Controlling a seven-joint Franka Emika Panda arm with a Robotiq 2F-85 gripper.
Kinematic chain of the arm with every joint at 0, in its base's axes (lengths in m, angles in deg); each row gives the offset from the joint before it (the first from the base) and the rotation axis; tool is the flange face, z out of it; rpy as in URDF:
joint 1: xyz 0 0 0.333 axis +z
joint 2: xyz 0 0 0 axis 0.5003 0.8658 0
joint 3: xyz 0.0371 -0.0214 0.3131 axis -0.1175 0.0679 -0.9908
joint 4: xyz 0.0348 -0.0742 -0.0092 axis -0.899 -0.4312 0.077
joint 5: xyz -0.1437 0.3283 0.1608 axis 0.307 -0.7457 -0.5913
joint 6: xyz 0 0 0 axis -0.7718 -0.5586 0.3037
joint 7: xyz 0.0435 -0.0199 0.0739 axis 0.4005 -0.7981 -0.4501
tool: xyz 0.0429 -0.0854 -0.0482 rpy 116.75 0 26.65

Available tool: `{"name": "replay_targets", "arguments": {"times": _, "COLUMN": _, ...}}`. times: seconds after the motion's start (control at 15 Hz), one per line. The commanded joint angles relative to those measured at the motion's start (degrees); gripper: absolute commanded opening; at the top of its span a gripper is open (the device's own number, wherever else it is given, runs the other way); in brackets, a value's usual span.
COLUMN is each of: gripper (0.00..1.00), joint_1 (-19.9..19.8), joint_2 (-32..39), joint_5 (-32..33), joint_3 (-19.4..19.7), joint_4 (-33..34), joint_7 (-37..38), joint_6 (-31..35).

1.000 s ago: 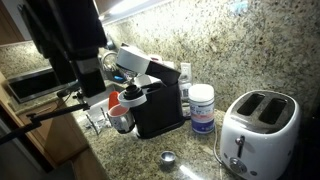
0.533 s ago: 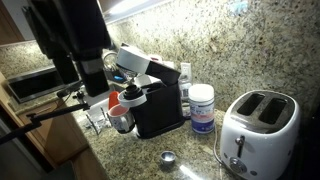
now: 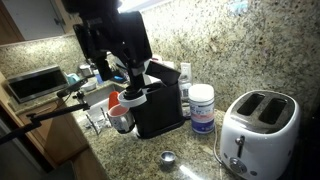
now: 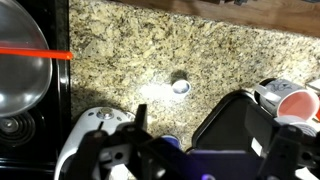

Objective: Put the filter inside the coffee maker

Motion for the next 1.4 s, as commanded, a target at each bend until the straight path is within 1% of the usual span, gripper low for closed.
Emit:
{"name": "replay_targets", "arguments": {"times": 0.0, "gripper": 1.00, "joint_1": -0.75, "joint_2": 6.16, "joint_5": -0.61, "joint_3": -0.86, "joint_4": 2.84, "joint_7": 0.68, "joint_6": -1.15}}
{"name": "replay_targets", "arguments": {"times": 0.07, "gripper": 1.00, "joint_1": -0.73, "joint_2": 7.73, "joint_5": -0.66, "joint_3": -0.90, "joint_4": 3.27, "joint_7": 0.54, "joint_6": -1.30}}
{"name": "replay_targets", "arguments": {"times": 0.27, "gripper": 1.00, "joint_1": -0.83, "joint_2": 11.89, "joint_5": 0.10, "joint_3": -1.42, "joint_4": 3.77, "joint_7": 0.04, "joint_6": 1.63}}
{"name": "replay_targets", "arguments": {"times": 0.53, "gripper": 1.00, "joint_1": -1.14, "joint_2": 17.17, "joint_5": -1.19, "joint_3": -1.49, "joint_4": 4.91, "joint_7": -0.03, "joint_6": 8.15}}
{"name": "replay_targets", "arguments": {"times": 0.67, "gripper": 1.00, "joint_1": -1.50, "joint_2": 20.36, "joint_5": -1.43, "joint_3": -1.46, "joint_4": 6.20, "joint_7": -0.09, "joint_6": 9.75}}
{"name": "replay_targets", "arguments": {"times": 0.8, "gripper": 1.00, "joint_1": -1.98, "joint_2": 23.57, "joint_5": -2.10, "joint_3": -1.36, "joint_4": 8.03, "joint_7": -0.85, "joint_6": 8.59}}
{"name": "replay_targets", "arguments": {"times": 0.87, "gripper": 1.00, "joint_1": -2.26, "joint_2": 25.29, "joint_5": -3.21, "joint_3": -1.20, "joint_4": 9.34, "joint_7": -1.74, "joint_6": 6.87}}
{"name": "replay_targets", "arguments": {"times": 0.93, "gripper": 1.00, "joint_1": -2.46, "joint_2": 26.43, "joint_5": -5.60, "joint_3": -0.92, "joint_4": 10.19, "joint_7": -3.93, "joint_6": 5.78}}
{"name": "replay_targets", "arguments": {"times": 1.13, "gripper": 1.00, "joint_1": -4.42, "joint_2": 28.54, "joint_5": -17.95, "joint_3": 0.10, "joint_4": 11.91, "joint_7": -12.54, "joint_6": 5.09}}
{"name": "replay_targets", "arguments": {"times": 1.27, "gripper": 1.00, "joint_1": -6.20, "joint_2": 28.95, "joint_5": -25.16, "joint_3": 0.25, "joint_4": 12.26, "joint_7": -16.03, "joint_6": 4.81}}
{"name": "replay_targets", "arguments": {"times": 1.33, "gripper": 1.00, "joint_1": -6.93, "joint_2": 29.31, "joint_5": -26.97, "joint_3": 0.17, "joint_4": 12.59, "joint_7": -16.63, "joint_6": 4.75}}
